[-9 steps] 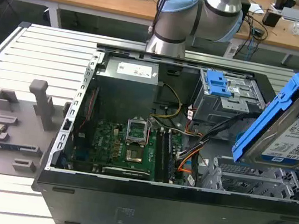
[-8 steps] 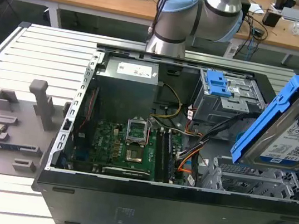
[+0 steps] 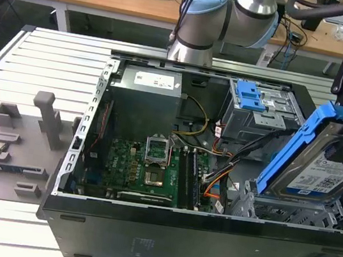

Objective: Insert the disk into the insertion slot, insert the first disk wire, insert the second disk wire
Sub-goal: 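Insert the disk into the insertion slot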

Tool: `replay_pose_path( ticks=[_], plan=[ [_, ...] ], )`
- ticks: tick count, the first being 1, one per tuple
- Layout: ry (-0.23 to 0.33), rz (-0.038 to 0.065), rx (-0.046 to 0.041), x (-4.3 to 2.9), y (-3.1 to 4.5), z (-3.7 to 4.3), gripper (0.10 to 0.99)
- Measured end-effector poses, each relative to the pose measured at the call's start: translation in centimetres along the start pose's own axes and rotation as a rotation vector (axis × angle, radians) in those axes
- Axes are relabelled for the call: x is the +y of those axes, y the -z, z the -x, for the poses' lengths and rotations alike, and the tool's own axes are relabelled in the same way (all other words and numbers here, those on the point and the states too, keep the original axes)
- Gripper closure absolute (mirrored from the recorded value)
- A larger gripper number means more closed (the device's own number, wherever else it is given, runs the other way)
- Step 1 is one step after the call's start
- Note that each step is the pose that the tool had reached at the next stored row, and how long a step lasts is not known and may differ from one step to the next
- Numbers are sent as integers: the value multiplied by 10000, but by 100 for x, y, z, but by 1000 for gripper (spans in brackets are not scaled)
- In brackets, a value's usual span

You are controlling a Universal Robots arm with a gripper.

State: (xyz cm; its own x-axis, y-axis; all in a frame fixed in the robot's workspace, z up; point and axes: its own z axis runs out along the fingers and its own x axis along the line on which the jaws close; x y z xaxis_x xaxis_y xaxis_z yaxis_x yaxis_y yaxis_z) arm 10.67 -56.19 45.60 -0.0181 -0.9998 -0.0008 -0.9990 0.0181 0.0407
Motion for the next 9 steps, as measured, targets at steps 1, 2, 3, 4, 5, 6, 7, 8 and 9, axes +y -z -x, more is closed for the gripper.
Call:
replay_pose_path(
  ticks=[1,2,3,4,5,6,7,8,9],
  plan=[
    [0,2,-4,-3,-12,6,725],
    [1,4,-8,-8,-30,13,725],
    [1,12,-10,-17,-56,25,725],
    [1,16,-8,-22,-70,32,725],
    [0,20,-7,-26,-82,39,725],
    [-1,25,-9,-29,-102,53,725],
    [-1,26,-10,-32,-116,66,725],
    [0,27,-10,-35,-125,75,725],
    [2,32,-10,-44,-151,90,725]
  ],
)
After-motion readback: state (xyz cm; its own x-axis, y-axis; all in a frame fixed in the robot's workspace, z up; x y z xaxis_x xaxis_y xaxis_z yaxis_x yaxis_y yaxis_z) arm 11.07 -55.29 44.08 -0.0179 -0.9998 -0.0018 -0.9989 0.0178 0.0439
